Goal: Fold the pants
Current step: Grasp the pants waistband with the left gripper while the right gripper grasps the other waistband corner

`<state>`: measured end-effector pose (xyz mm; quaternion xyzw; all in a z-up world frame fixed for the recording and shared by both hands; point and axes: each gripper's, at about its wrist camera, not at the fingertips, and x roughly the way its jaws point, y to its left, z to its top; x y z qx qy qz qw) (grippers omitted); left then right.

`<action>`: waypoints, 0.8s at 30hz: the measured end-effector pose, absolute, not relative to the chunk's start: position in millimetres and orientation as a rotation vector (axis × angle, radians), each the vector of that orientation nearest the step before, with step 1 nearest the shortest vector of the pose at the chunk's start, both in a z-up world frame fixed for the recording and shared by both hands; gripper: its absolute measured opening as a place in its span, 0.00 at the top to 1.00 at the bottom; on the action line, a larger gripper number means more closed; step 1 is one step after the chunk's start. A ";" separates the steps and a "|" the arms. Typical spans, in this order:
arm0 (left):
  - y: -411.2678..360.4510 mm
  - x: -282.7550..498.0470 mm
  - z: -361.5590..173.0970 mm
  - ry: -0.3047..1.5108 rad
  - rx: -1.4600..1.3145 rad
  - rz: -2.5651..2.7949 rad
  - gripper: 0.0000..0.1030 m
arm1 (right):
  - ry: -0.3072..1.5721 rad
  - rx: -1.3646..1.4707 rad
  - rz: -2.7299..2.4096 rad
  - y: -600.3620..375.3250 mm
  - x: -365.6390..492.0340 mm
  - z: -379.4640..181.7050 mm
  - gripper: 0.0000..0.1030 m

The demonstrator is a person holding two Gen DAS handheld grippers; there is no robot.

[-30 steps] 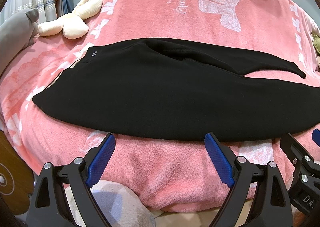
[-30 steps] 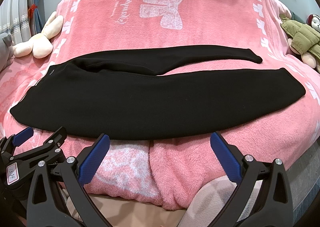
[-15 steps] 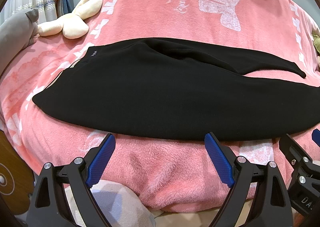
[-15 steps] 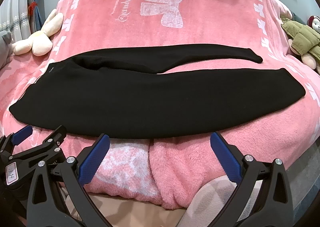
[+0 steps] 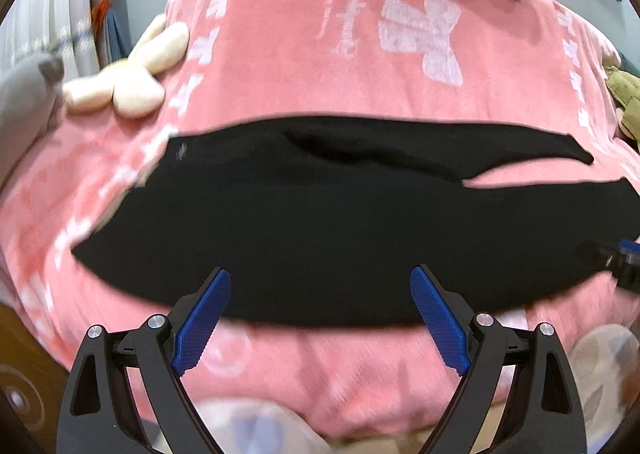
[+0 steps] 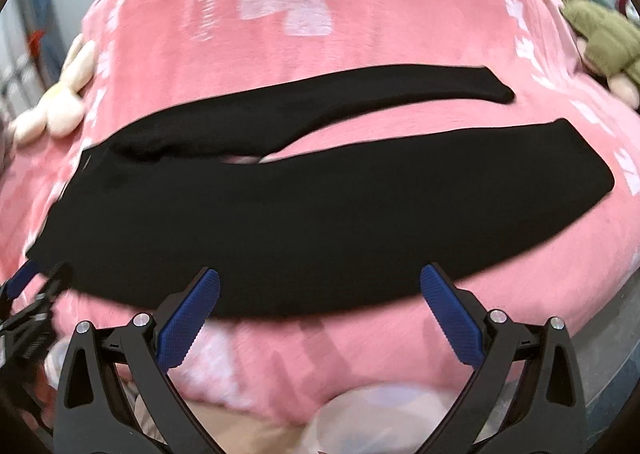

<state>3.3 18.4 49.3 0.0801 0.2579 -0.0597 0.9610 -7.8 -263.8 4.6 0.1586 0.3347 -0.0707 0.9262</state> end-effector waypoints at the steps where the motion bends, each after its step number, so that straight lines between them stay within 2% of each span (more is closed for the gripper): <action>1: 21.4 9.4 55.5 0.523 0.164 -0.123 0.12 | 0.677 0.317 -0.164 -279.8 -1.6 8.2 0.04; 6: 42.4 67.3 90.2 0.538 0.145 -0.140 0.10 | 0.672 0.288 -0.264 -381.9 53.9 23.2 0.04; 11: 94.7 182.2 103.9 0.643 -0.003 -0.094 0.10 | 0.652 0.311 -0.330 -477.6 121.3 32.0 0.05; 16: 155.1 302.2 90.6 0.754 -0.107 0.079 0.10 | 0.667 0.367 -0.321 -536.9 185.5 31.1 0.05; 24: 226.5 412.0 55.8 0.902 -0.308 0.255 0.11 | 0.740 0.517 -0.323 -575.6 253.8 -0.4 0.05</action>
